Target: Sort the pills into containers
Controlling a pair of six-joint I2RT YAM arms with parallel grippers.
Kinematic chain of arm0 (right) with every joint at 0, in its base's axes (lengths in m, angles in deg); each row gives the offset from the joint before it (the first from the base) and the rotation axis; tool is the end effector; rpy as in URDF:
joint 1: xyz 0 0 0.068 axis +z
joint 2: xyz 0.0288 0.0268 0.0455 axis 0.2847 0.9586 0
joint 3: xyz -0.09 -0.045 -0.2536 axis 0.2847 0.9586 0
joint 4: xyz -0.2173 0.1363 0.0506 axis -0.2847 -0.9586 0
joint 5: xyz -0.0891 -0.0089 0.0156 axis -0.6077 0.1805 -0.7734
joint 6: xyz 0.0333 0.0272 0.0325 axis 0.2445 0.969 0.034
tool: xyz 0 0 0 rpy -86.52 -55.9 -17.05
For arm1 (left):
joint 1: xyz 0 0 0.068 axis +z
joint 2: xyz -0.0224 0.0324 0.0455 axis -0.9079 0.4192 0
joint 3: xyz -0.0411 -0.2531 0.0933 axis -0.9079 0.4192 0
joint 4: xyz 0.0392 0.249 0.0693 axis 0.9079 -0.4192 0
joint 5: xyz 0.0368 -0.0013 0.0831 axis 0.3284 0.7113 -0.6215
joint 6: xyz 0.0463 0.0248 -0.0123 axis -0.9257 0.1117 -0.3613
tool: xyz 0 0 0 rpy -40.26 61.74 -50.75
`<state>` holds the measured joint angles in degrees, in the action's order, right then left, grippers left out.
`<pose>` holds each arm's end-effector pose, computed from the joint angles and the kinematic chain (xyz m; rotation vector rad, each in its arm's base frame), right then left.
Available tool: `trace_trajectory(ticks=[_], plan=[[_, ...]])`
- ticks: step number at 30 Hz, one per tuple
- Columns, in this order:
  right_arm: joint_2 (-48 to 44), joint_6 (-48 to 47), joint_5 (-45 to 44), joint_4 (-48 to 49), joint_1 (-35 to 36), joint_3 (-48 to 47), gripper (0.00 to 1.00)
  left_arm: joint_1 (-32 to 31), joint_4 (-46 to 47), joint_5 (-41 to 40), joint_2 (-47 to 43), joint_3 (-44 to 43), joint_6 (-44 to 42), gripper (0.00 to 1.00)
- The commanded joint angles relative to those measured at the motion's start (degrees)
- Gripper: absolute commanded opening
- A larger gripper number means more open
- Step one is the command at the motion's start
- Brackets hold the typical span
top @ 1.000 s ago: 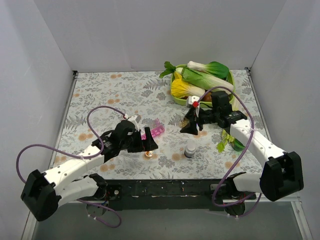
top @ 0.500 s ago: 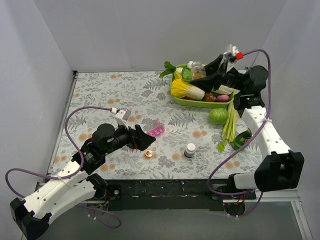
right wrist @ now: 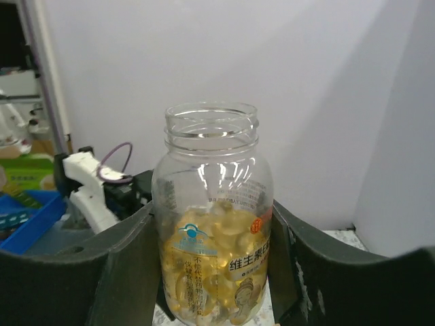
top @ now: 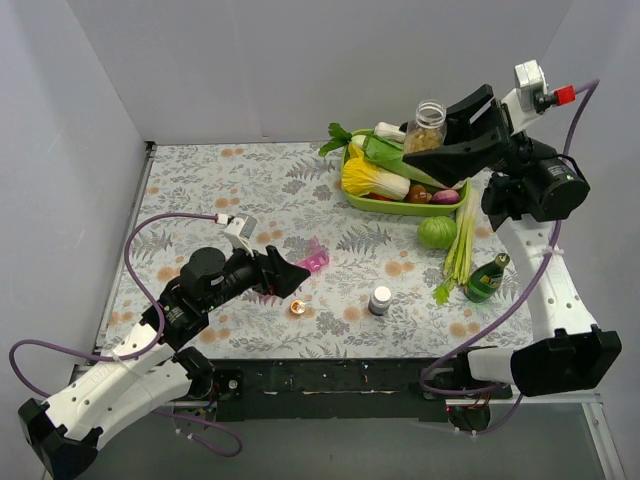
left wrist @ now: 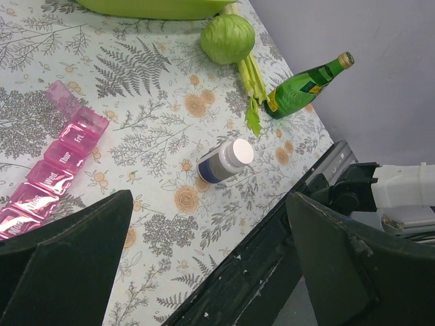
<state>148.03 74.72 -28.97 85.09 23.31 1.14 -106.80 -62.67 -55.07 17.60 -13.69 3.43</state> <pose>0.2027 0.0545 0.5411 -0.8132 0.7675 1.3204 0.1203 -0.1130 0.3014 -0.4291 2.0652 -1.4193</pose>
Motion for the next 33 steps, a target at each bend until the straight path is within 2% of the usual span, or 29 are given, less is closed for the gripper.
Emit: trace_trajectory(ticks=[1, 2, 3, 4, 5, 7, 9, 11, 14, 17, 18, 19, 21, 22, 24, 25, 26, 28, 33], plan=[[-1.96, -0.54, 2.44, 0.57, -0.67, -0.11, 0.04, 0.19, 0.97, -0.70, -0.07, -2.10, -0.38, 0.98], [0.05, -1.00, -0.97, -2.40, -4.35, 0.68, 0.03, 0.19, 1.76, -0.61, 0.02, -1.92, -0.82, 0.98], [0.51, 1.60, -1.96, -1.12, -4.57, 3.47, 0.04, 0.19, 1.94, -0.26, 0.28, -2.01, -1.08, 0.98], [-0.01, 4.68, -2.32, 10.12, -3.87, 4.89, 0.04, 0.19, 1.94, 0.26, 0.80, -2.35, -1.43, 0.98], [-2.62, 2.88, 0.03, 11.36, 1.10, 5.69, 0.04, 0.19, 1.42, 0.36, 1.07, -2.53, -1.79, 0.98], [-3.18, -0.12, 3.12, 9.97, 3.60, 4.73, 0.04, 0.19, 0.62, 0.27, 1.16, -2.97, -3.10, 0.98], [-1.08, -0.66, 1.73, 3.83, -0.51, 4.99, 0.04, 0.19, 0.97, -0.17, 0.55, -1.84, -4.24, 0.98], [-0.72, 1.28, 0.32, 9.23, -1.49, 8.59, 0.04, 0.19, 1.24, -0.08, 0.63, -1.66, -4.86, 0.98], [-0.37, -8.62, 3.81, 2.61, 0.70, 10.18, 0.05, 0.19, 0.45, 0.36, 0.89, -2.09, -7.49, 0.98], [1.03, -21.27, 9.77, -8.11, 0.88, 12.10, 0.05, 0.19, -0.78, -0.52, 0.28, -2.27, -12.58, 0.98], [1.13, -25.57, 11.38, -15.36, 0.88, 13.16, 0.06, 0.19, -1.05, -1.13, -0.33, -2.10, -14.17, 0.98], [1.13, -35.97, 12.52, -19.52, 0.88, 14.56, 0.06, 0.19, -1.31, -1.92, -0.68, -2.01, -15.84, 0.98], [1.57, -47.79, 15.51, -29.96, 0.88, 17.12, 0.06, 0.19, -1.84, -4.11, -1.39, -1.48, -20.58, 0.98], [1.83, -59.86, 16.04, -40.38, 0.88, 17.56, 0.06, 0.19, -2.10, -4.99, -2.09, -1.22, -22.16, 0.98], [2.18, -76.51, 14.39, -55.27, 1.58, 16.87, 0.06, 0.19, -2.19, -6.75, -2.53, -0.34, -26.21, 0.98], [2.36, -84.07, 12.64, -69.52, 2.19, 16.08, 0.06, 0.19, -2.10, -11.98, -2.71, 0.19, -27.01, 0.98], [3.58, -98.77, 8.45, -75.23, 4.29, 15.29, 0.06, 0.19, -1.32, -14.64, -2.53, 0.80, -27.19, 0.98], [5.34, -107.41, 4.73, -81.76, 6.41, 14.40, 0.06, 0.27, -1.05, -21.23, -1.49, 2.30, -26.40, 0.98], [13.25, -125.76, -3.54, -93.55, 11.95, 11.50, 0.06, 0.89, -1.23, -26.00, 5.63, 1.69, -24.29, 0.98]])
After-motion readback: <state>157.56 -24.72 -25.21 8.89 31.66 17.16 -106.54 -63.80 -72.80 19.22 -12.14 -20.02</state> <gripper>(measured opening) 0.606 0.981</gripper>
